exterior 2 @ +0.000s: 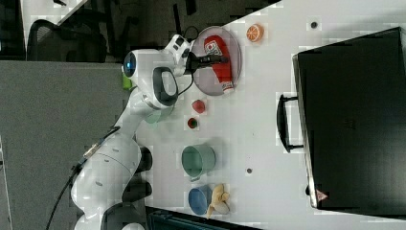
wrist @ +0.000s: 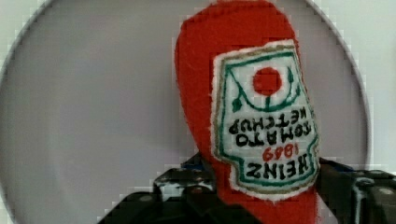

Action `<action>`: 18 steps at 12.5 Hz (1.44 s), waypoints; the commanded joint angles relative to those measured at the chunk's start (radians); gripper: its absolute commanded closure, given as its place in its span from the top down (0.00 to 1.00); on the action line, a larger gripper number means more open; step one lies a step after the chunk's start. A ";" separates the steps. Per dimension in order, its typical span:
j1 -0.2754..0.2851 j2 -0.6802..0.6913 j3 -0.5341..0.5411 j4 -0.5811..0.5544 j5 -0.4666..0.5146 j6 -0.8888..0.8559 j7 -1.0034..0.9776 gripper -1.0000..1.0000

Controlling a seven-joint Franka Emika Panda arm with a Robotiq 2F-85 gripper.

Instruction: Pick ketchup from plate and place it on table.

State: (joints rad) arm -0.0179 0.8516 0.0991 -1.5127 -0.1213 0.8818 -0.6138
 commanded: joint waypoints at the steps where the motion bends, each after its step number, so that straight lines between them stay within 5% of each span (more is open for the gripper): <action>1: 0.000 -0.046 0.003 0.036 0.009 -0.003 -0.027 0.63; 7: -0.025 -0.312 -0.004 -0.008 0.089 -0.338 -0.017 0.63; 11: -0.055 -0.523 -0.027 -0.144 0.089 -0.529 -0.017 0.63; 18: -0.088 -0.760 -0.073 -0.583 0.110 -0.371 -0.017 0.63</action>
State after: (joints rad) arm -0.0917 0.0059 0.0160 -2.0312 -0.0135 0.5093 -0.6138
